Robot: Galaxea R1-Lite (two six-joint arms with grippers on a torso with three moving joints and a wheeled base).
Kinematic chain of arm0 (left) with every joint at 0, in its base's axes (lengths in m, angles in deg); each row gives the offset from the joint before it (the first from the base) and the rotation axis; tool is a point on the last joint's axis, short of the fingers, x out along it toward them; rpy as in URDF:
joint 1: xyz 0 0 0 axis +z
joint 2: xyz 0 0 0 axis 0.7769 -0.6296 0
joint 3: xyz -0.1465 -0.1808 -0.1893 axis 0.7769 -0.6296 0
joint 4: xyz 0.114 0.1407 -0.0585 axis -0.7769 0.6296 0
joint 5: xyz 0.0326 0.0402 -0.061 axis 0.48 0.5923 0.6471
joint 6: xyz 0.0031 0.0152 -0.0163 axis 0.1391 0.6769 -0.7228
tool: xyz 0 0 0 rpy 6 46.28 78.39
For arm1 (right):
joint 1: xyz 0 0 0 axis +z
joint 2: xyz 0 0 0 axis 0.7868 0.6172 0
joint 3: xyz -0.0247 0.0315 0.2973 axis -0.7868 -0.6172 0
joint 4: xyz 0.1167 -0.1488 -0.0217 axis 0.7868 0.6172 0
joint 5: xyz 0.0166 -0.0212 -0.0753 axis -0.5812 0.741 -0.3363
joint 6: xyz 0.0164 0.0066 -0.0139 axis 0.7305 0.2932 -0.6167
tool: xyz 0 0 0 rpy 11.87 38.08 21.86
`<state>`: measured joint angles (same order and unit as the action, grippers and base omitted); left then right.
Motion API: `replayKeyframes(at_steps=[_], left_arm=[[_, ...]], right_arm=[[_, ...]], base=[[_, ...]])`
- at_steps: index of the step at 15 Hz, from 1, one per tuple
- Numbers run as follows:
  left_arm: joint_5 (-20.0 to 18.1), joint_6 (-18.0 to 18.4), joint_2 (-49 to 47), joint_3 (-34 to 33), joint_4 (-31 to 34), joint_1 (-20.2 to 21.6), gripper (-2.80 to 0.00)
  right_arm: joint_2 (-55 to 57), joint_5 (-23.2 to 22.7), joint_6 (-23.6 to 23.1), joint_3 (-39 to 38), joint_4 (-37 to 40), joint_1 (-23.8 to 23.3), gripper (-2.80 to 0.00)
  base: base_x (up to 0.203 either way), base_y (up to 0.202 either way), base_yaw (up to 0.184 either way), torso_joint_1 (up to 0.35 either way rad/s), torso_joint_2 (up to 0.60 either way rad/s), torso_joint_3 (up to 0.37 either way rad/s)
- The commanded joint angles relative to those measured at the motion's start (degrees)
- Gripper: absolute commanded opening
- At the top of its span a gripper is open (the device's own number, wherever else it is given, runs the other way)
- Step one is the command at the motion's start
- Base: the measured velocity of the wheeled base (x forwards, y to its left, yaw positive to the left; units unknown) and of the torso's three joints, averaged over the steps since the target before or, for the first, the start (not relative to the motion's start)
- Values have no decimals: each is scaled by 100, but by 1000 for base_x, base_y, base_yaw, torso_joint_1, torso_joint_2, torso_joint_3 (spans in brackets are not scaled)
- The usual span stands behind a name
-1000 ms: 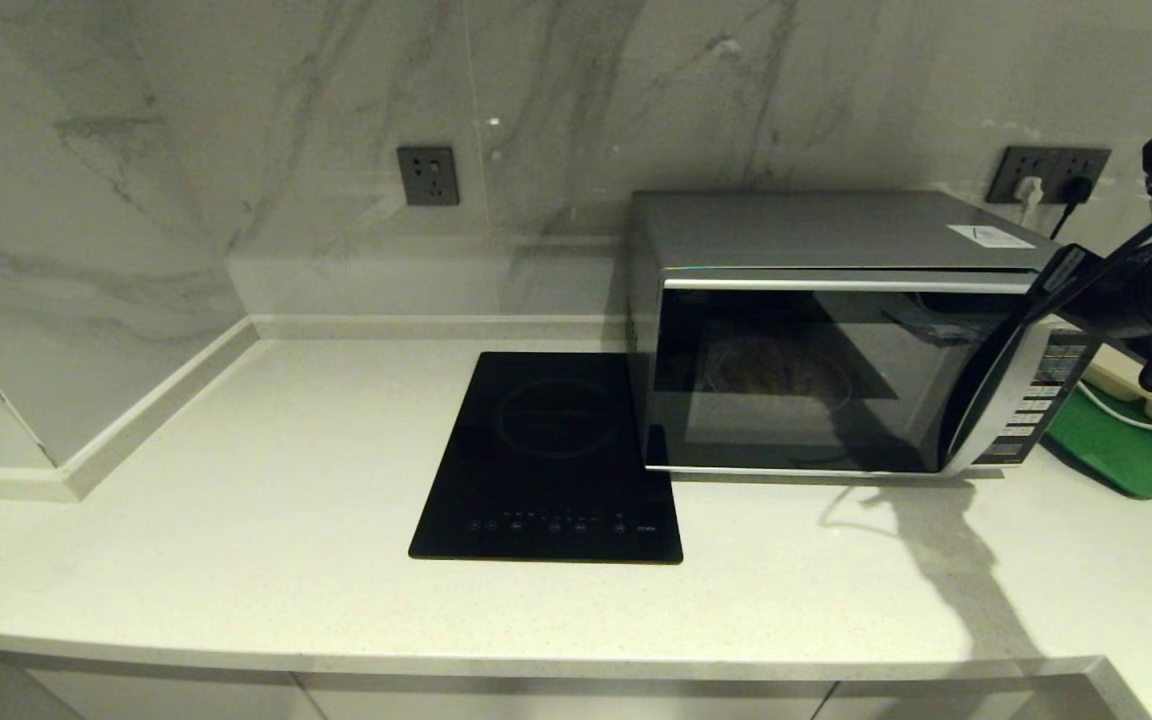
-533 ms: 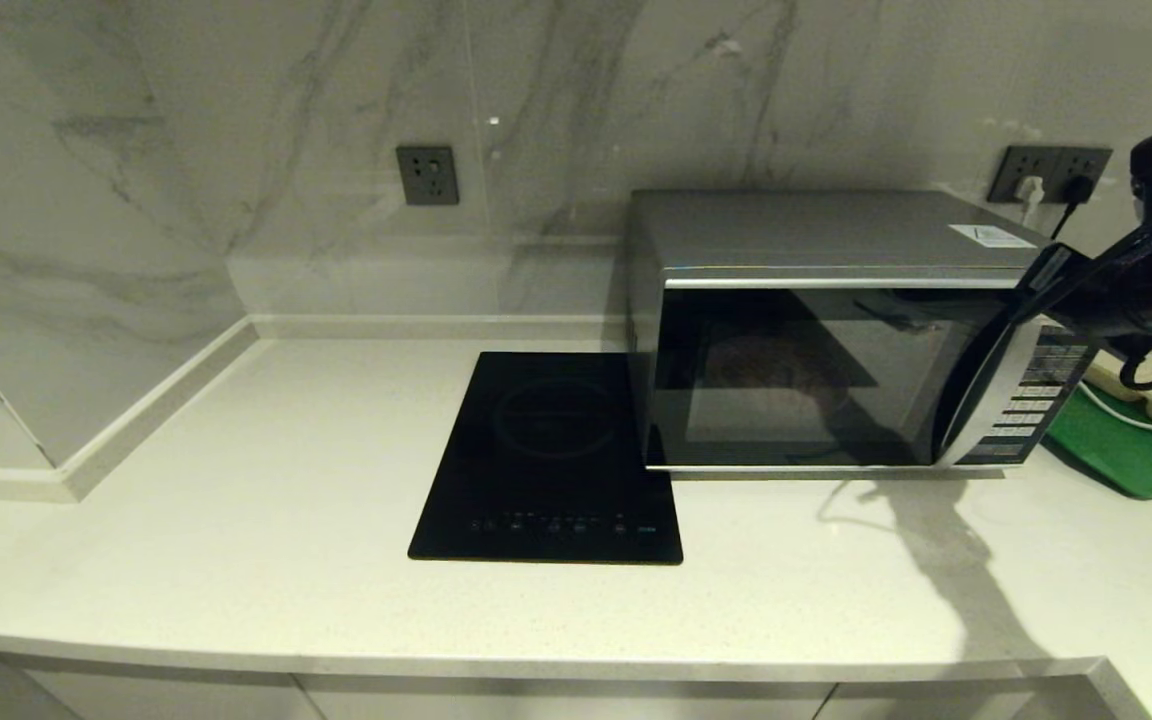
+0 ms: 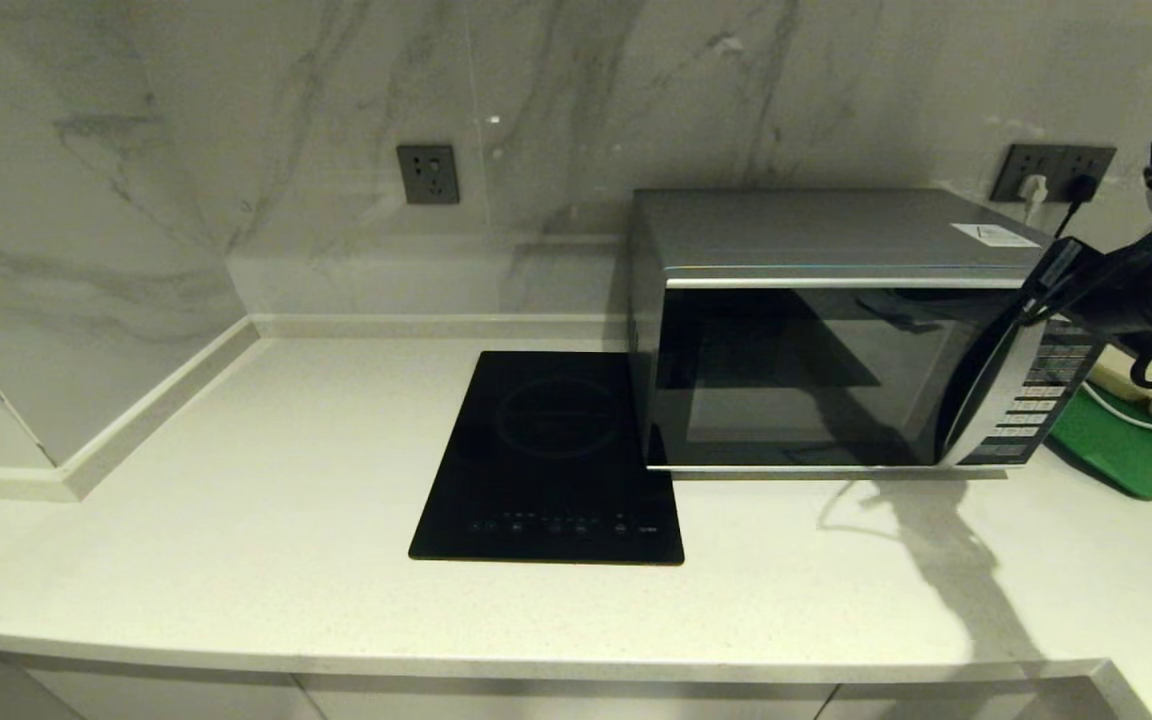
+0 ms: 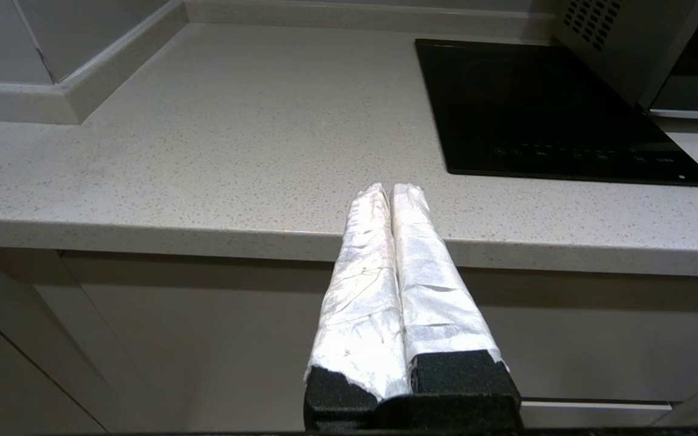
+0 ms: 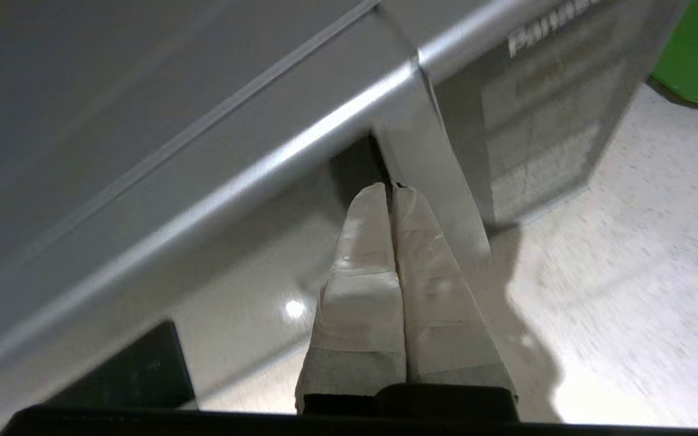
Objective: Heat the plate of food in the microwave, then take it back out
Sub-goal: Close the microwave oven, then open the microwave oven
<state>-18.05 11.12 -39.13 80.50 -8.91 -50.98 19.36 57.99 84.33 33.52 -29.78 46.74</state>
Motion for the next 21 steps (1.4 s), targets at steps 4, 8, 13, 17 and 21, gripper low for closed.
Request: replayKeyframes(at_steps=[4, 8, 13, 17, 21], left_arm=[[2, 0, 0, -1, -2, 0, -280], [2, 0, 0, -1, -1, 0, -280], [2, 0, 0, -1, -2, 0, -280], [2, -4, 0, -1, -2, 0, -280], [2, 0, 0, -1, -2, 0, -280]], right_arm=[[-1548, -417, -149, -769, 922, -72, -280], [-2415, -1977, 30, -1027, 1913, -981, -280], [-1744, -5352, 137, -1214, 2722, -3199, -280], [-548, -6158, -1421, -2070, 2768, -3715, -280], [738, -6612, -2234, -2447, 1626, -3929, -280]], base=[[0, 0, 0, 0, 0, 0], [0, 0, 0, 0, 0, 0], [0, 0, 0, 0, 0, 0], [0, 0, 0, 0, 0, 0], [0, 0, 0, 0, 0, 0]])
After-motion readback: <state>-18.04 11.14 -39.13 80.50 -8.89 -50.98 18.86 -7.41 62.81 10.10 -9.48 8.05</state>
